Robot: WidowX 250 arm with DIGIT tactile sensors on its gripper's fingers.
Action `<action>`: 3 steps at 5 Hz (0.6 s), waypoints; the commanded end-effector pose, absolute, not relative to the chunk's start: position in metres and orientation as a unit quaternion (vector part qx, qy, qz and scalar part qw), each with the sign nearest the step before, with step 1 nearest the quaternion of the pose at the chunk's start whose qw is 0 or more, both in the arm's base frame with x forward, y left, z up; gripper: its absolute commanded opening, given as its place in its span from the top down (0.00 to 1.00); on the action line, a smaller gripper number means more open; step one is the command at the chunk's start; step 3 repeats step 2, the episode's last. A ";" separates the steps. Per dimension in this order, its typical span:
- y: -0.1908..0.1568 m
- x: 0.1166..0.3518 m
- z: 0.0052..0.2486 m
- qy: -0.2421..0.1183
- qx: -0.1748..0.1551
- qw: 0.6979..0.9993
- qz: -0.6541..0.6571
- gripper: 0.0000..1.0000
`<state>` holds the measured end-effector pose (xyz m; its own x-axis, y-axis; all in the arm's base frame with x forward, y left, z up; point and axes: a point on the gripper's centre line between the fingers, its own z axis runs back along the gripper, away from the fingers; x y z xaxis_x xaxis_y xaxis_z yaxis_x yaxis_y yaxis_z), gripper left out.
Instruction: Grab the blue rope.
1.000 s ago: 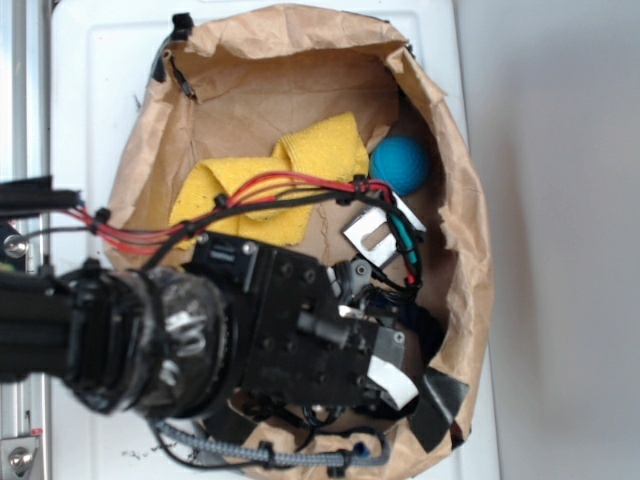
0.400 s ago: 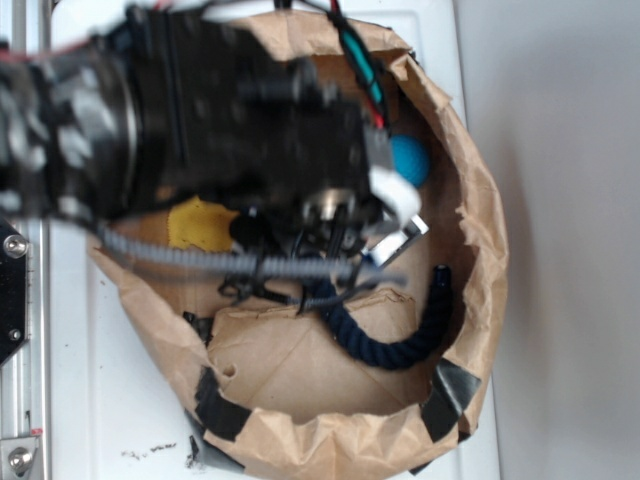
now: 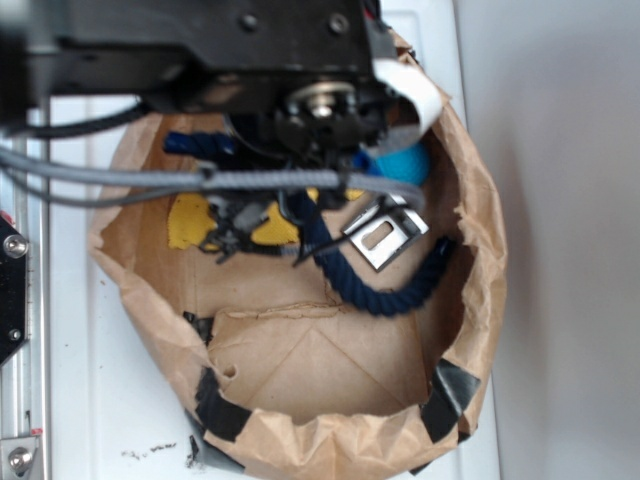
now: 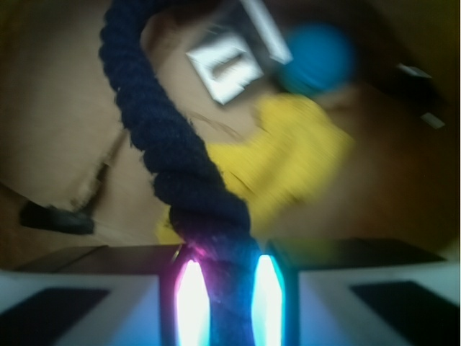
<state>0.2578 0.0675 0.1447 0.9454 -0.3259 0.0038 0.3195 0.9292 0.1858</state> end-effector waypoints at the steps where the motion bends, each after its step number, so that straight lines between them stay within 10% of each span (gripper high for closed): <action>1: 0.010 0.265 0.185 -0.050 0.145 0.976 -0.154 1.00; 3: 0.009 0.267 0.171 -0.056 0.159 0.975 -0.144 1.00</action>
